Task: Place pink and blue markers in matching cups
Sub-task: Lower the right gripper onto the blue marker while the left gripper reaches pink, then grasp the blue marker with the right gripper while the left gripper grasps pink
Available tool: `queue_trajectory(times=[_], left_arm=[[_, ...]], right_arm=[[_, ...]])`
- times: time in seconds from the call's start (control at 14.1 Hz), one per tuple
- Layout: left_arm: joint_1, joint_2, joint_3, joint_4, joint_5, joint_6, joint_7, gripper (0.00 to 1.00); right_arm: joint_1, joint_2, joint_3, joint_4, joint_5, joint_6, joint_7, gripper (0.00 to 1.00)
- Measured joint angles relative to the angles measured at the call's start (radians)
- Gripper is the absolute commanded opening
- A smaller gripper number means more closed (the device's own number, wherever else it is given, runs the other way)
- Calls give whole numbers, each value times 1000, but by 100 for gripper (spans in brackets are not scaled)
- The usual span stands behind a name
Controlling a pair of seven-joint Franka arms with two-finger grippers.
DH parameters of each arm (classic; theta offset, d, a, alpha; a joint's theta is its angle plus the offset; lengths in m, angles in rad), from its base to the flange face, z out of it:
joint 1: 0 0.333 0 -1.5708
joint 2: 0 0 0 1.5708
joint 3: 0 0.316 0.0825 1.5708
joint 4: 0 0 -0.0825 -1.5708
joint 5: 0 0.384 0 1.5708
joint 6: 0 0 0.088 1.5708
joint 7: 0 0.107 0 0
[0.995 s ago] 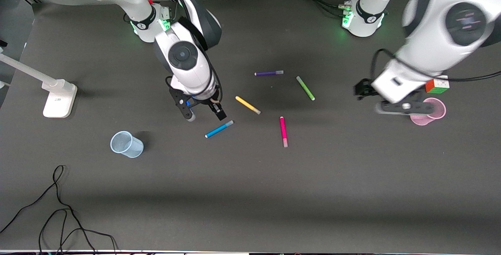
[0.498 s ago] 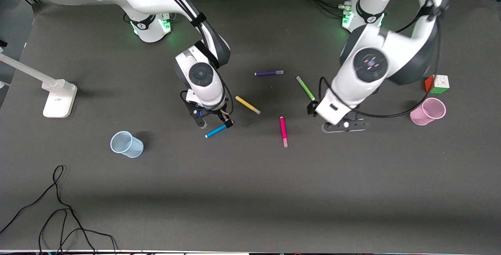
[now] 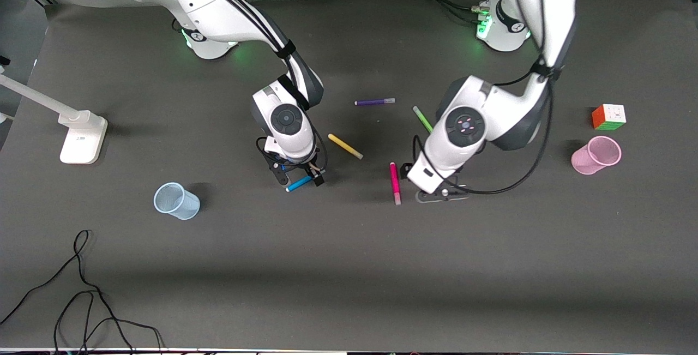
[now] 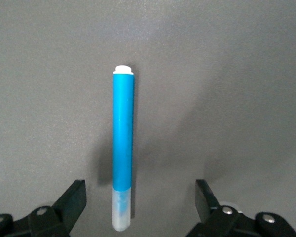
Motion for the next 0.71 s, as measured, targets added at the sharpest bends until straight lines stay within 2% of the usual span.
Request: queue_trajectory(times=[0.14,0.36,0.71], left_arm=[[-21,44,0,2,1,40,-24,86],[-38,91,1,7,1,73,-27,86],[-58,170,1,8,2,176,-29,86]], right_arm=[[0,9,-1,0,0,12,0,87],[0,14,-1,1,0,21,0,58],[0,14,-1,2,0,22,0,33]])
